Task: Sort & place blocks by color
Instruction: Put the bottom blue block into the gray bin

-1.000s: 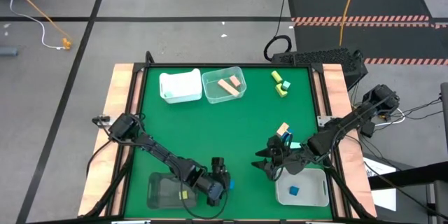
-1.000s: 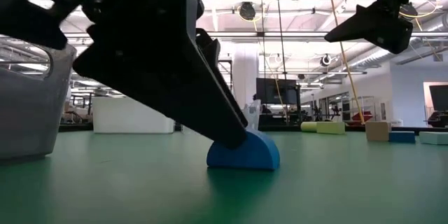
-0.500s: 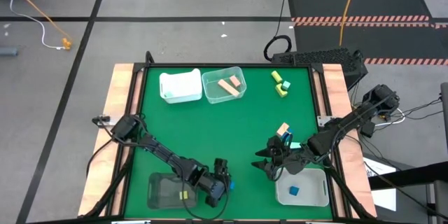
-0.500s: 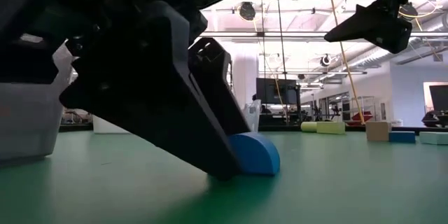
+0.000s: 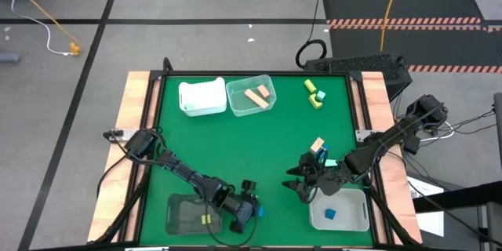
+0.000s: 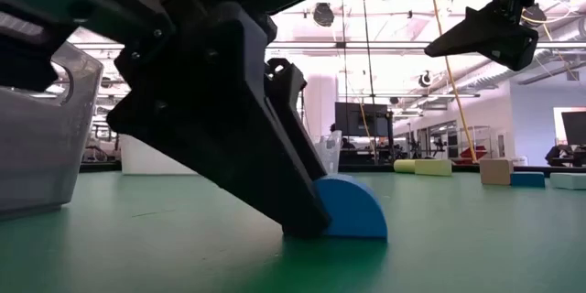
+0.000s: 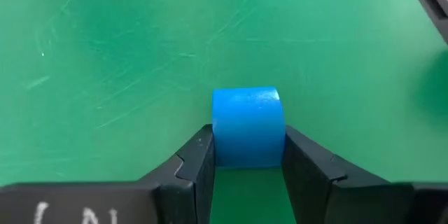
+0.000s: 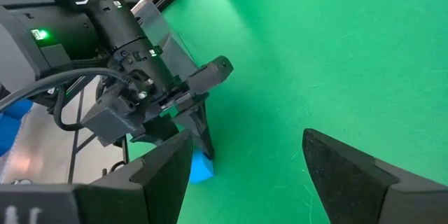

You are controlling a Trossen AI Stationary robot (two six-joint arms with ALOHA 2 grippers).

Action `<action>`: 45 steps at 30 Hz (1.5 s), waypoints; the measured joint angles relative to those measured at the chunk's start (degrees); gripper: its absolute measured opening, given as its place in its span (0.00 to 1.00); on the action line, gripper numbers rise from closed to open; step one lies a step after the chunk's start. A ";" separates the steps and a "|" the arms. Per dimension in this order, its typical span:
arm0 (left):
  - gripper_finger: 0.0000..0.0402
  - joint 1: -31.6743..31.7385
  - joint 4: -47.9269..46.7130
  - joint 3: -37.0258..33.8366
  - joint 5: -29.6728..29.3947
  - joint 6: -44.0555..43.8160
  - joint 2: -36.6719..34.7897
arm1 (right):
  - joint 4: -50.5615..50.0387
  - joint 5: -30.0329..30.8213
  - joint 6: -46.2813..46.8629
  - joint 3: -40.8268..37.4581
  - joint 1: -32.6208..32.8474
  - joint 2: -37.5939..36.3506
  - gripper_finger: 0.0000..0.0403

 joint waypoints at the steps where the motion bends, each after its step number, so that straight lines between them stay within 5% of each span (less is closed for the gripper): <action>1: 0.32 -0.02 0.24 -0.02 -0.08 -0.71 -0.05 | 0.00 0.00 0.00 0.00 0.00 0.00 0.65; 13: 0.32 2.15 4.67 -0.24 -0.23 -4.88 -3.43 | 0.92 -1.85 1.99 0.04 -0.02 -0.02 0.65; 24: 0.32 4.83 -1.05 -0.22 -10.20 -0.06 -14.96 | 4.80 -10.85 11.17 0.04 0.00 -0.02 0.65; 37: 0.32 4.15 -12.37 -0.14 -21.13 1.88 -25.08 | 30.26 -9.47 11.88 0.04 -2.08 -0.02 0.66; 45: 0.32 5.09 -7.85 -0.15 -28.09 6.01 -25.00 | 29.19 -6.03 20.90 -0.01 -6.49 -0.02 0.70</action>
